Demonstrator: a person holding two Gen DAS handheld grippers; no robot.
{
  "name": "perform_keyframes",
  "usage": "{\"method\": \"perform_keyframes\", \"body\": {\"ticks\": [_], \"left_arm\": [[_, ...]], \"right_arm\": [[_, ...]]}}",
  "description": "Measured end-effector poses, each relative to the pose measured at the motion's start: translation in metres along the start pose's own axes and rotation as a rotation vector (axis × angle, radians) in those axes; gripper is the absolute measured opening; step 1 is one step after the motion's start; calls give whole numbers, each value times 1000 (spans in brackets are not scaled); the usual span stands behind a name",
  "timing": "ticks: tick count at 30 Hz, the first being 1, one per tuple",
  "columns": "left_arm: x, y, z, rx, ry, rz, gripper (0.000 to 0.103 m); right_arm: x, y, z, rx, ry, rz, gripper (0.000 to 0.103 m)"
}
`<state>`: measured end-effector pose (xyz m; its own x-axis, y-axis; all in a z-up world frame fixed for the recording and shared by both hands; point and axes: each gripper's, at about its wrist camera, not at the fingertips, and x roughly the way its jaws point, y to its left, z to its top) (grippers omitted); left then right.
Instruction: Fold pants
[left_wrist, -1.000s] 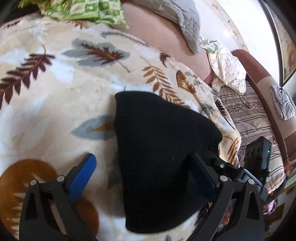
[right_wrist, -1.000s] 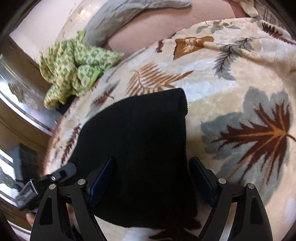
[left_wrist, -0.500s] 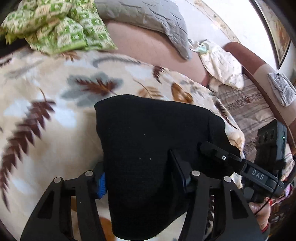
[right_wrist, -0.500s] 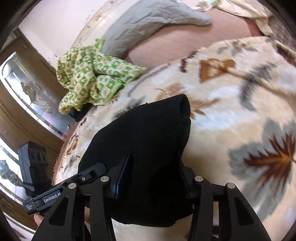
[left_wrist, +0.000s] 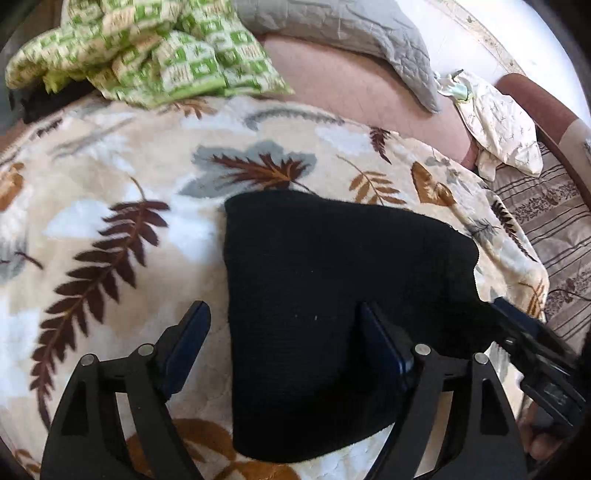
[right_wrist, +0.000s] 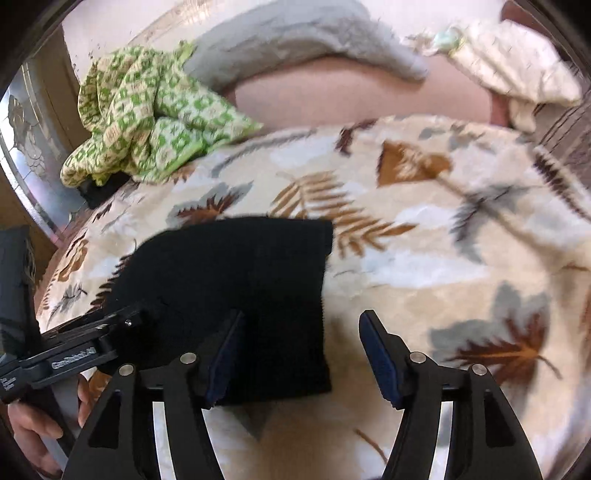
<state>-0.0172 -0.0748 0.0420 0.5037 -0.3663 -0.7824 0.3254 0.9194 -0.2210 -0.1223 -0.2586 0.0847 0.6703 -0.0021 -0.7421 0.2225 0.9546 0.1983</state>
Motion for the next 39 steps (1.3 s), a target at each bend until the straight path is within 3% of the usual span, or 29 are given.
{"method": "perform_keyframes", "body": {"ticks": [3, 7, 13, 16, 20, 28, 39], "left_arm": [[-8, -2, -5, 8, -26, 37, 83], [-10, -3, -9, 18, -37, 61, 83], [-28, -4, -14, 38, -124, 123, 83], [-37, -5, -16, 51, -179, 157, 83], [-44, -3, -18, 40, -231, 175, 83], [-52, -14, -20, 99, -287, 176, 84], [-56, -13, -19, 91, -324, 191, 84]], "right_arm": [[-2, 14, -7, -67, -3, 25, 65], [32, 29, -22, -130, 106, -60, 65], [4, 22, -14, -65, 25, -44, 68], [-16, 21, -11, -17, -46, -26, 80], [-26, 26, -9, -7, -96, -40, 80], [-28, 34, -8, -21, -113, -66, 84], [-29, 38, -10, -25, -104, -64, 84]]}}
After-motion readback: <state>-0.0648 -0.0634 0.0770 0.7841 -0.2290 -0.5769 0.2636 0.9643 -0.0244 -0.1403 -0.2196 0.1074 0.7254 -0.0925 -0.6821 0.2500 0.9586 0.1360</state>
